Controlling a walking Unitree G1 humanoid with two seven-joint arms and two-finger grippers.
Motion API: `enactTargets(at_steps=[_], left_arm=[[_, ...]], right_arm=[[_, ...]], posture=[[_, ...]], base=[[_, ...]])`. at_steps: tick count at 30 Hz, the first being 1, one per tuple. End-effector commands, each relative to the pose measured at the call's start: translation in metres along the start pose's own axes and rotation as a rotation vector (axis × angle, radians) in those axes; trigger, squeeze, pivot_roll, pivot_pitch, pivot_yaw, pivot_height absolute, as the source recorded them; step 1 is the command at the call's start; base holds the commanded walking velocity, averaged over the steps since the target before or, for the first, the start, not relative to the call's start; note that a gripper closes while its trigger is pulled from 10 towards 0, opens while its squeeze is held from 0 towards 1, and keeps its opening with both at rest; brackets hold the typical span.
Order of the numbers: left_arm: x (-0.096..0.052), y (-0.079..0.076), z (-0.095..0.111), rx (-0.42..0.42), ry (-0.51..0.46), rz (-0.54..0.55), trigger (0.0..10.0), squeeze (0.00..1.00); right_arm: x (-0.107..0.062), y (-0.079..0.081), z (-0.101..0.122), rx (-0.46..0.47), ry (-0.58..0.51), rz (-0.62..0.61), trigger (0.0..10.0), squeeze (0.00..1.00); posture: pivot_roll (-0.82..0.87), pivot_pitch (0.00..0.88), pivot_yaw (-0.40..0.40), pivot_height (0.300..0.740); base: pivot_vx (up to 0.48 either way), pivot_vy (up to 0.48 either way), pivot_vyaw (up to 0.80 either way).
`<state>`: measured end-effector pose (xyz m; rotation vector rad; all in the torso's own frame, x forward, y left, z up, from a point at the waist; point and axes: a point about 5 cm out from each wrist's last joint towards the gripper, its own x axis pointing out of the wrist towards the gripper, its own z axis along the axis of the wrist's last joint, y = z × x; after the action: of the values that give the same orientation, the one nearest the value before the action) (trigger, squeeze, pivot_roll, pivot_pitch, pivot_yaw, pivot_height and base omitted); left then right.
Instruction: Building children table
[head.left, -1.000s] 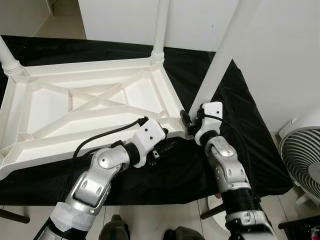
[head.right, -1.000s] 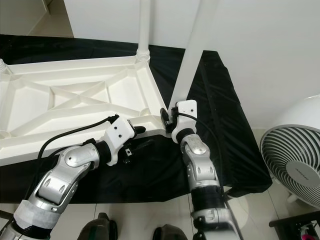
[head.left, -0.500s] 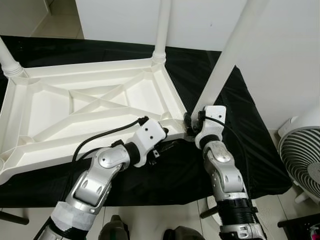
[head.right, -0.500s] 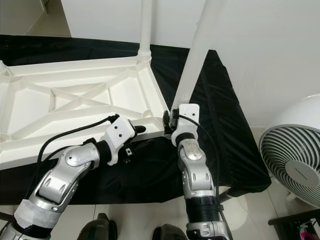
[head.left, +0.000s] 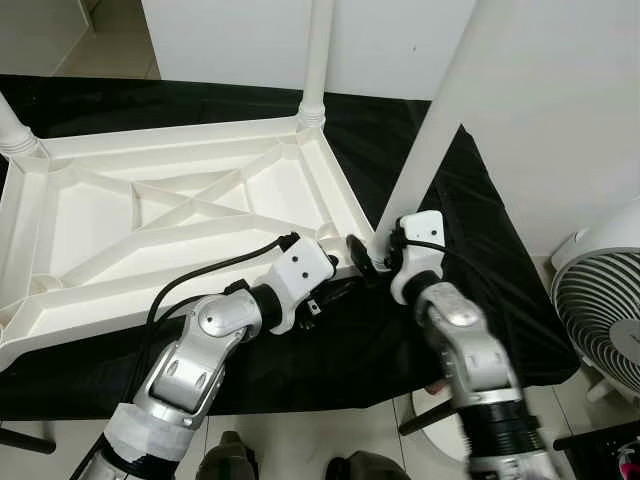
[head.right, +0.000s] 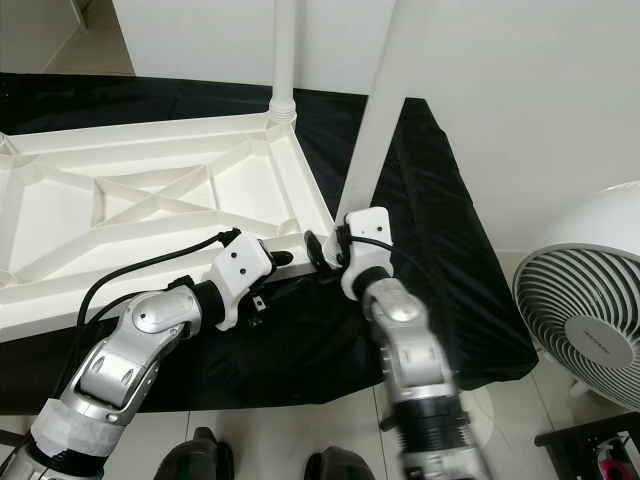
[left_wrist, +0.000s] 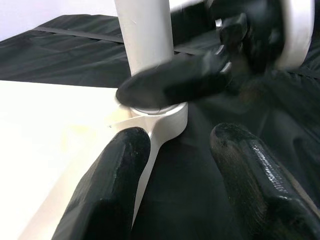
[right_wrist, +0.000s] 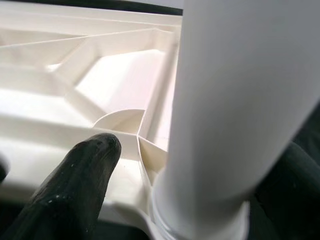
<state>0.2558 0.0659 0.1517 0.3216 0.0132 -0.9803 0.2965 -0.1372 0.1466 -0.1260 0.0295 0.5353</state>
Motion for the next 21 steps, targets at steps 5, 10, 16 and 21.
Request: enactTargets(at_steps=[5, 10, 16, 21], left_arm=[[0.004, 0.001, 0.000, 0.012, 0.000, 0.017, 10.0, 0.00], [0.005, 0.003, 0.000, 0.024, 0.006, 0.021, 10.0, 0.00], [0.005, 0.004, 0.002, 0.028, 0.001, 0.019, 10.0, 0.00], [0.007, 0.006, 0.005, 0.038, -0.007, 0.013, 10.0, 0.00]], right_arm=[[0.002, -0.024, -0.001, -0.050, 0.001, 0.104, 10.0, 0.00], [0.006, -0.032, -0.004, -0.078, 0.019, 0.189, 10.0, 0.00], [0.018, -0.033, -0.006, -0.099, 0.024, 0.309, 10.0, 0.00], [0.039, -0.029, -0.004, -0.127, 0.006, 0.348, 10.0, 0.00]], posture=[[0.00, 0.013, -0.059, 0.740], [0.00, 0.011, -0.052, 0.740], [0.01, 0.006, -0.040, 0.740], [0.02, 0.000, -0.029, 0.740]], base=[[0.000, 0.000, 0.00], [0.000, 0.000, 0.00], [0.000, 0.000, 0.00], [0.000, 0.000, 0.00]])
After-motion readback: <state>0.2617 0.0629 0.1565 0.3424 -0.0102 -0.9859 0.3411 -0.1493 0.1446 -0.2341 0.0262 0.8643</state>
